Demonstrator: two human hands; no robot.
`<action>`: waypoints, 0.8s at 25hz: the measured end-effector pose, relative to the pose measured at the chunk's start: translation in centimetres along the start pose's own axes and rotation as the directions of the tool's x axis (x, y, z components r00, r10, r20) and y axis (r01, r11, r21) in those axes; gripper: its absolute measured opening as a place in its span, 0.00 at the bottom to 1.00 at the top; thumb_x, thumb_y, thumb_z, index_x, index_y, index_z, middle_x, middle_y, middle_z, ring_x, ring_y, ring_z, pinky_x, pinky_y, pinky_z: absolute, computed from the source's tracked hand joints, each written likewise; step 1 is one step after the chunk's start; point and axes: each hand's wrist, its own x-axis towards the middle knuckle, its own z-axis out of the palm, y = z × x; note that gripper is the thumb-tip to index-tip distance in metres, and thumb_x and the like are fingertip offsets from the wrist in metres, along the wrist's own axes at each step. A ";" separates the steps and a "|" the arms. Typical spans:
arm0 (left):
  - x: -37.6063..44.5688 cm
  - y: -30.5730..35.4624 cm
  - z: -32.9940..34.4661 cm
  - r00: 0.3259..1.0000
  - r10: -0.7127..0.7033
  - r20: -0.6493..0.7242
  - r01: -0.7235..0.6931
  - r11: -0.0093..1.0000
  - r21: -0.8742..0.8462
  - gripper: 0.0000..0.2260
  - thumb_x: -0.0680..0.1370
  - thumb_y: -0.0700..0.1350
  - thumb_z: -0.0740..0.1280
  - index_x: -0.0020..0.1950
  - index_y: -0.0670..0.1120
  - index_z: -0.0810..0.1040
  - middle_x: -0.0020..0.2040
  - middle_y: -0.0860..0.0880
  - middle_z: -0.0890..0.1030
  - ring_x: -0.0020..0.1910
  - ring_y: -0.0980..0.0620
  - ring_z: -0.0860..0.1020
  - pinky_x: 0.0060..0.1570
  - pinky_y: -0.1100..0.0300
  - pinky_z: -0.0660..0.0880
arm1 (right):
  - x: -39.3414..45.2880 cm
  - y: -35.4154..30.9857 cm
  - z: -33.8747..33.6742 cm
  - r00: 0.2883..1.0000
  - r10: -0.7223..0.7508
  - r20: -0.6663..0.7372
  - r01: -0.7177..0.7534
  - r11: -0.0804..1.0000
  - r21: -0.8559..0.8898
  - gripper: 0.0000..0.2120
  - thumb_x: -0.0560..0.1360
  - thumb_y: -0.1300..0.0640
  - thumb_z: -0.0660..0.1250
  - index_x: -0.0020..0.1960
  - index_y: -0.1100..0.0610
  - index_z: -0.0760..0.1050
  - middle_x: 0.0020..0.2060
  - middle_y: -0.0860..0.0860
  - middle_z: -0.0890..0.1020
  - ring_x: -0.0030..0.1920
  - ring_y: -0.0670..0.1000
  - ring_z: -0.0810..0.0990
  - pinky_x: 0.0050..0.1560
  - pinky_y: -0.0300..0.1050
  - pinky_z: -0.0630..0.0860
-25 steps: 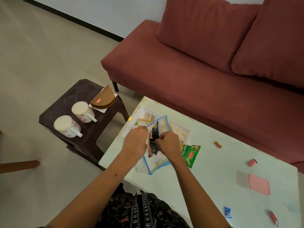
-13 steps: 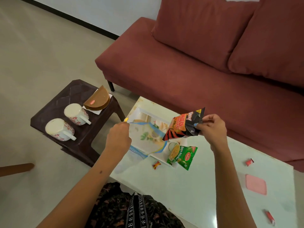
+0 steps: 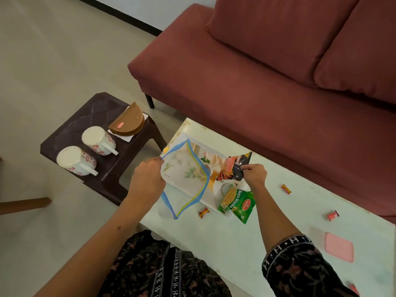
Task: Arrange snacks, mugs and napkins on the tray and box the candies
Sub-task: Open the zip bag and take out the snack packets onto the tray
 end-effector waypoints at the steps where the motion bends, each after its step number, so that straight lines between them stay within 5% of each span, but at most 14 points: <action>1: 0.0 0.1 0.0 1.000 0.000 -0.001 0.000 1.000 0.000 0.16 0.76 0.37 0.61 0.63 0.40 0.74 0.60 0.41 0.78 0.57 0.42 0.77 0.56 0.52 0.74 | 0.2 0.6 0.2 1.000 0.021 0.016 -0.020 1.000 -0.015 0.13 0.73 0.67 0.62 0.52 0.62 0.83 0.52 0.58 0.84 0.55 0.59 0.80 0.56 0.45 0.75; 8: 0.0 0.2 0.5 0.997 -0.078 0.015 0.079 0.996 -0.050 0.20 0.77 0.36 0.61 0.68 0.45 0.70 0.65 0.46 0.76 0.57 0.47 0.77 0.52 0.56 0.77 | 1.4 4.7 -0.6 0.990 0.139 0.034 -0.133 0.982 -0.131 0.14 0.73 0.66 0.63 0.55 0.62 0.81 0.57 0.60 0.81 0.58 0.62 0.78 0.59 0.50 0.75; 13: 0.4 -0.2 1.5 1.000 -0.016 -0.009 0.015 0.999 -0.050 0.19 0.76 0.35 0.61 0.67 0.44 0.72 0.62 0.45 0.78 0.57 0.46 0.77 0.56 0.54 0.76 | 0.7 5.6 -1.1 0.975 0.220 0.020 -0.213 0.961 -0.178 0.12 0.73 0.62 0.64 0.53 0.68 0.79 0.53 0.64 0.81 0.54 0.63 0.79 0.46 0.47 0.73; 17: 0.3 0.6 1.9 0.999 0.033 -0.035 -0.037 0.994 -0.102 0.18 0.76 0.36 0.62 0.66 0.43 0.72 0.61 0.44 0.79 0.58 0.46 0.77 0.59 0.53 0.76 | -2.3 4.5 -0.9 0.976 0.178 -0.126 -0.178 0.984 0.009 0.16 0.75 0.61 0.63 0.62 0.64 0.75 0.61 0.61 0.78 0.61 0.61 0.75 0.59 0.49 0.72; 20: -0.1 1.3 1.7 0.994 0.076 -0.083 -0.088 0.985 -0.150 0.17 0.76 0.35 0.62 0.65 0.43 0.74 0.58 0.42 0.80 0.56 0.45 0.78 0.56 0.53 0.77 | -5.5 3.3 0.2 0.967 0.193 -0.166 -0.158 0.967 0.201 0.13 0.76 0.59 0.62 0.59 0.61 0.78 0.57 0.60 0.81 0.57 0.60 0.77 0.55 0.47 0.72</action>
